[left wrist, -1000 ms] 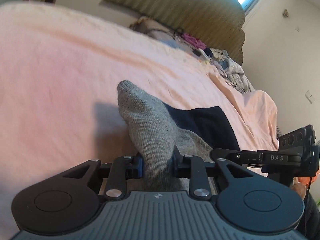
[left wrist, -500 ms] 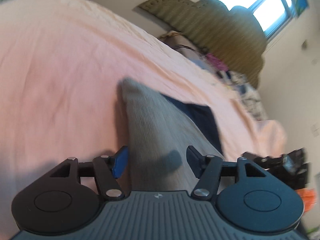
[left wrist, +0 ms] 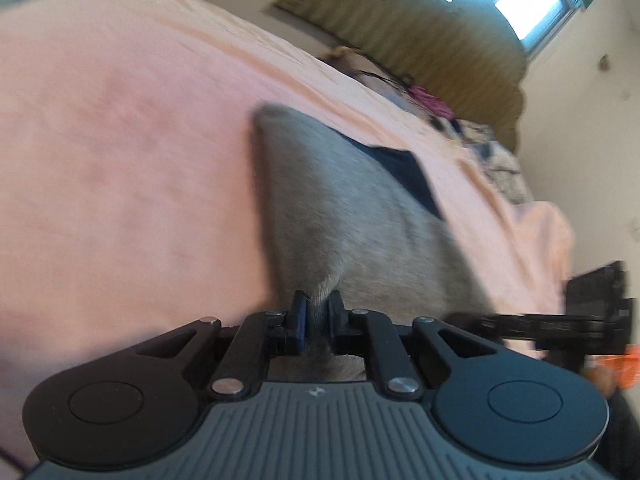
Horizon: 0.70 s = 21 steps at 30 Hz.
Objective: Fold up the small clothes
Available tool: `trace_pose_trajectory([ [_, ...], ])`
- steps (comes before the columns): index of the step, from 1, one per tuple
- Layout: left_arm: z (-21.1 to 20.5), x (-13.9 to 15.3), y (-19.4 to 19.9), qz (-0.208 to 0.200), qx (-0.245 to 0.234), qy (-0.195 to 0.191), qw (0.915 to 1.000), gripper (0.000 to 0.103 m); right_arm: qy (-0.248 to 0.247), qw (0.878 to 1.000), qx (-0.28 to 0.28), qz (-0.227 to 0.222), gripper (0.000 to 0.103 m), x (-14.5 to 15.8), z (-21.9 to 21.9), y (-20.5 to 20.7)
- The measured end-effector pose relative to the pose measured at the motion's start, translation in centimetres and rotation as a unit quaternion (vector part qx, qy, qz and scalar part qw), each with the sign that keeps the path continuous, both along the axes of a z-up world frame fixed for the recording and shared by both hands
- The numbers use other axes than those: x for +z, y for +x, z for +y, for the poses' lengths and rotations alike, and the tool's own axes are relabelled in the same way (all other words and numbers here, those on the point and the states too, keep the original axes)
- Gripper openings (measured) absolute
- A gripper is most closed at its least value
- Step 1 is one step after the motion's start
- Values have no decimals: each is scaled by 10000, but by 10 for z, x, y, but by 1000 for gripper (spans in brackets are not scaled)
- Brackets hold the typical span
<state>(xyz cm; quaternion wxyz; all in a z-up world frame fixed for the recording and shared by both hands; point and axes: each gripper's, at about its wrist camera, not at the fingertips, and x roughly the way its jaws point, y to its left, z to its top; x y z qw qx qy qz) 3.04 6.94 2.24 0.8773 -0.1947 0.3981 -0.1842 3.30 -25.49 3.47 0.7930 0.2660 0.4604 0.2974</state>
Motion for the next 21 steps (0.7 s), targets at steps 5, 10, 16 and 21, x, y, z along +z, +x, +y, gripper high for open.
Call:
trace_pose_trajectory([
  [5, -21, 10, -22, -531, -121, 955, 9939, 14, 347, 9981, -440, 272, 30, -17, -13, -4],
  [10, -33, 49, -63, -1858, 126, 1352, 9732, 65, 407, 9865, -1439, -667, 75, 30, -42, -38],
  [16, -95, 32, -38, -1929, -412, 1673, 9660, 74, 713, 9860, -911, -1199, 94, 71, 13, -12],
  [21, -111, -9, -22, -1521, -519, 2034, 9658, 74, 170, 9922, -871, -880, 96, 48, 52, 47],
])
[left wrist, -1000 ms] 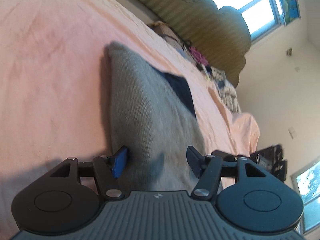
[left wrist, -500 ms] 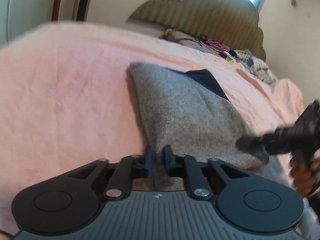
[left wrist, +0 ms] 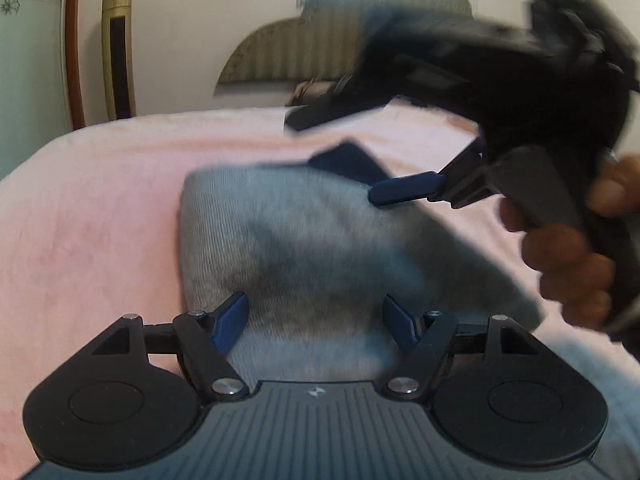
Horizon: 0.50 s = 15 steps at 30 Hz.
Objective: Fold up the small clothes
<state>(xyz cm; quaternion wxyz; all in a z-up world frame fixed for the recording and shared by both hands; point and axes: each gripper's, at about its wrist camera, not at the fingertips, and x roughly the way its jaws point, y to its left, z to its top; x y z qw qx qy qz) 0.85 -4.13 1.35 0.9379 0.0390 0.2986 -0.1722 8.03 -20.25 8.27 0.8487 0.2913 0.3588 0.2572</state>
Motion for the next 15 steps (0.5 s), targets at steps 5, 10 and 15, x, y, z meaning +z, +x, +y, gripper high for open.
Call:
trace_pose_trajectory([
  [5, 2, -7, 0, 59, -132, -118, 9998, 74, -702, 9972, -129, -223, 69, -34, -10, -1],
  [10, 3, -6, -3, 51, -127, -83, 9999, 74, -756, 9967, -273, -65, 64, -24, -18, -4],
  [15, 2, -4, -6, 52, -107, -120, 9999, 74, -8, 9997, -165, -171, 84, -4, -21, -48],
])
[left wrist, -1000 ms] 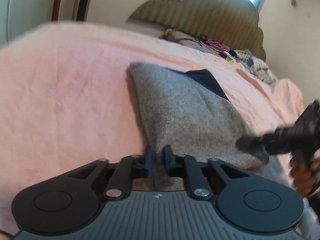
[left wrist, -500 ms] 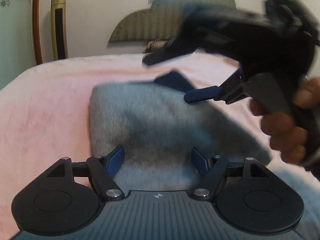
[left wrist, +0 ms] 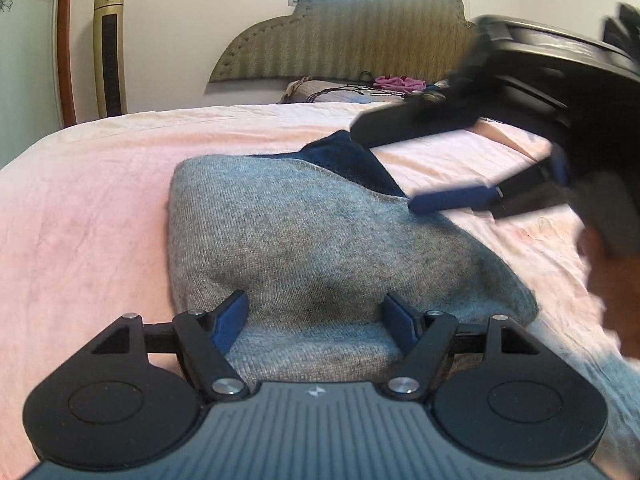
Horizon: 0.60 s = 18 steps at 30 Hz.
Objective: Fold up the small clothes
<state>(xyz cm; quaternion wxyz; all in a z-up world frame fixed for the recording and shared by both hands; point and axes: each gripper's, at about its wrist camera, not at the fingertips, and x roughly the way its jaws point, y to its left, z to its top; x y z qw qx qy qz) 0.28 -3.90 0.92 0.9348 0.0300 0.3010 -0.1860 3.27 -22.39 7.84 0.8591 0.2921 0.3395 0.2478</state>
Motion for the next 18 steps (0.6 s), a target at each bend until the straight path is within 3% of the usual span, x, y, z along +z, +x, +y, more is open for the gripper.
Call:
trace_pose_trajectory([
  [4, -4, 1, 5, 5, -12, 35, 10000, 74, -193, 9989, 173, 396, 83, -24, 4, -5],
  [6, -4, 2, 4, 5, -10, 34, 10000, 74, 56, 9993, 57, 362, 59, -37, -9, -3],
  [8, -4, 3, 3, -14, -19, 26, 10000, 74, -7, 9985, -41, 546, 40, -38, -16, -1],
  [9, -2, 5, 0, -40, -29, -25, 10000, 74, -12, 9982, -5, 592, 40, -35, -17, -1],
  [10, 4, 9, -3, -67, -5, -153, 9999, 74, 2, 9979, -14, 651, 41, -30, -20, -2],
  [11, 13, 16, -7, -98, 46, -382, 9992, 74, 105, 9977, -67, 672, 49, -25, -24, -6],
  [14, 55, 33, -15, -83, 436, -1207, 9917, 76, 439, 9975, -263, 480, 88, -14, -45, -28],
  [15, 67, 33, -13, 86, 565, -1403, 9885, 76, 490, 9972, -279, 494, 95, -13, -52, -33],
  [18, 84, 19, 2, 842, 638, -1677, 9802, 75, 506, 9956, -227, 761, 93, -20, -62, -39],
])
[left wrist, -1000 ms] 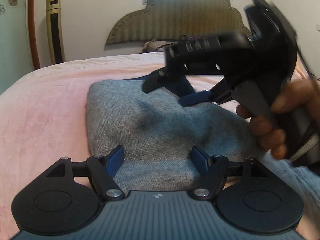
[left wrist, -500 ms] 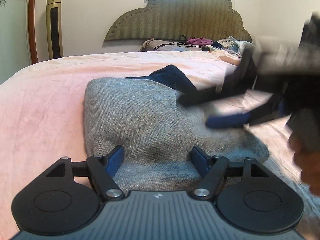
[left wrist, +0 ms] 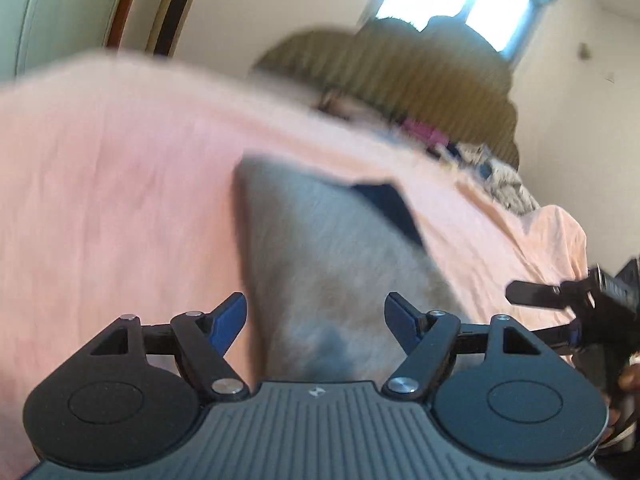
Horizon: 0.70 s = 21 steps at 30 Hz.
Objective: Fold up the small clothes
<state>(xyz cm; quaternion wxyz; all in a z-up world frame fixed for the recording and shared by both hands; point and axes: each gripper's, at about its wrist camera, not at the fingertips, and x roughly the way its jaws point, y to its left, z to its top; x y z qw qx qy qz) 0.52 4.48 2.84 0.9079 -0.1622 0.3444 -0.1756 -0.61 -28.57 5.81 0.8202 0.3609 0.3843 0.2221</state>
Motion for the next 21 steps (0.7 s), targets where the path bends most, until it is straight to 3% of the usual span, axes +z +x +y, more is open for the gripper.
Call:
trace_pose_trajectory([
  [2, -4, -8, 2, 204, -87, 86, 9997, 75, -112, 9998, 44, 161, 92, -7, 1, -1],
  [5, -4, -20, 5, 506, -209, -413, 9976, 75, -119, 9991, 216, 340, 90, -18, 9, -1],
  [6, -6, -21, 5, 522, -227, -404, 9976, 69, -129, 9989, 264, 358, 89, -20, 11, -1],
  [7, -9, -21, 7, 569, -238, -348, 9975, 53, -158, 9991, 290, 280, 88, -20, 14, -1],
  [8, -11, -21, 8, 607, -174, -209, 9978, 45, -209, 9989, 310, 267, 79, -21, 15, -1],
  [9, -12, -20, 8, 625, -103, -38, 9980, 31, -313, 9984, 363, 315, 57, -21, 17, 0],
  [11, -9, -19, 7, 682, -87, 56, 9976, 20, -726, 9951, 526, 422, 22, -22, 24, 2],
  [13, -7, -16, 2, 609, -93, 236, 9978, 17, -1075, 9917, 669, 212, 22, -15, 34, -7],
  [16, -20, -12, -7, 248, -141, 911, 9954, 17, -1356, 9883, 698, 54, 22, -9, 41, -15],
  [19, -33, -13, -11, -86, -218, 1402, 9899, 20, -1235, 9904, 609, 87, 18, -15, 37, -11],
  [21, -36, -6, -19, -190, -220, 1538, 9877, 21, -930, 9941, 522, 183, 24, -19, 29, -9],
])
